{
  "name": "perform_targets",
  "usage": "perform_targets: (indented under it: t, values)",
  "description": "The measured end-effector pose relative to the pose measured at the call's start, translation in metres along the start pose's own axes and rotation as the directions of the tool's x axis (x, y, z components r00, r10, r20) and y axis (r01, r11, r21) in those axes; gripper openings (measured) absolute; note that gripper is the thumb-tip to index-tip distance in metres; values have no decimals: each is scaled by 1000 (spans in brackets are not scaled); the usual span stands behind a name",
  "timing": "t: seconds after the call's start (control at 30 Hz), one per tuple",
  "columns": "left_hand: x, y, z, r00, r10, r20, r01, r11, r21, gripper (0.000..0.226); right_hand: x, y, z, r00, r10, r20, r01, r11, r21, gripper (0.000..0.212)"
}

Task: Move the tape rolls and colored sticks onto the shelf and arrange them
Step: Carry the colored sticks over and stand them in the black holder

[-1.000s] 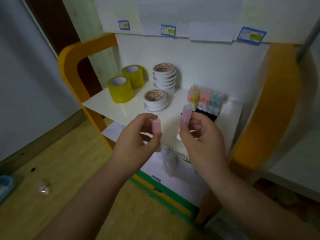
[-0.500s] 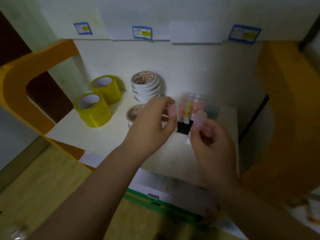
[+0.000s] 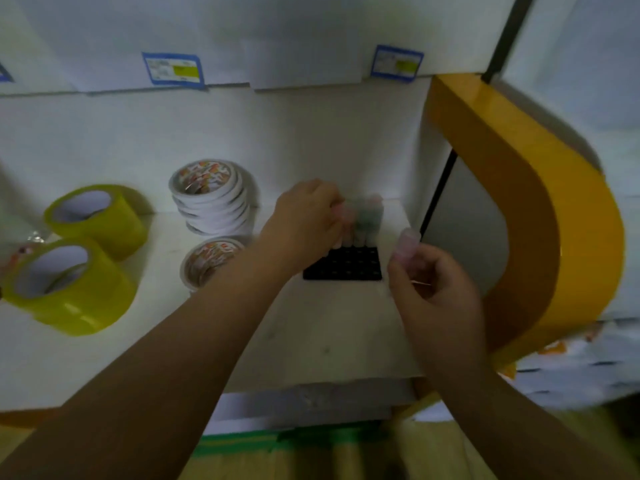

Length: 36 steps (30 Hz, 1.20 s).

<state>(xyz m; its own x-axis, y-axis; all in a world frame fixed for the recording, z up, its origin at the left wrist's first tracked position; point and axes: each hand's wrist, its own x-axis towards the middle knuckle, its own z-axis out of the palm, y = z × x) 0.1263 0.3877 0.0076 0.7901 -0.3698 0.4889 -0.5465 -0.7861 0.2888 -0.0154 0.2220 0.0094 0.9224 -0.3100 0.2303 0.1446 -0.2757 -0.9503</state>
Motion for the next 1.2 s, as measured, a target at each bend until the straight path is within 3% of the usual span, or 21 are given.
perform_targets:
  t: [0.17, 0.33, 0.57, 0.73, 0.87, 1.0, 1.03, 1.13, 1.2]
  values:
    - [-1, -10, 10, 1000, 25, -9, -24, 996, 81, 16, -3, 9, -1, 997, 52, -52, -52, 999, -1, 8]
    - [1, -17, 10, 996, 81, 39, -85, 991, 103, 13, 1, 9, 5, 998, 6, -57, -9, 999, -53, 5]
    - [-3, -18, 12, 972, 142, 190, -162, 982, 97, 20, 32, 23, 24, 993, -89, 75, 103, 972, -211, 15]
    - [-1, -16, 2, 943, 223, 248, -254, 962, 99, 28, 57, 32, 42, 993, -79, 92, 96, 977, -193, 10]
    - [-3, -14, -2, 939, 243, 242, -281, 949, 141, 8, 70, 41, 55, 996, -31, 81, 51, 965, -257, 8]
    - [-3, -20, 2, 947, 201, 251, -236, 965, 116, 33, 72, 45, 61, 992, -9, 126, 43, 962, -269, 13]
    - [-3, -23, 1, 941, 207, 266, -239, 966, 94, 29, 72, 46, 62, 991, -19, 130, 55, 957, -285, 12]
    - [-5, -27, 2, 957, 217, 194, -229, 973, 37, 21, 73, 47, 66, 992, -37, 119, 75, 939, -335, 11]
    - [-11, -16, -2, 986, 137, 93, -146, 983, 107, 17, 73, 50, 67, 992, -44, 117, 83, 933, -350, 10]
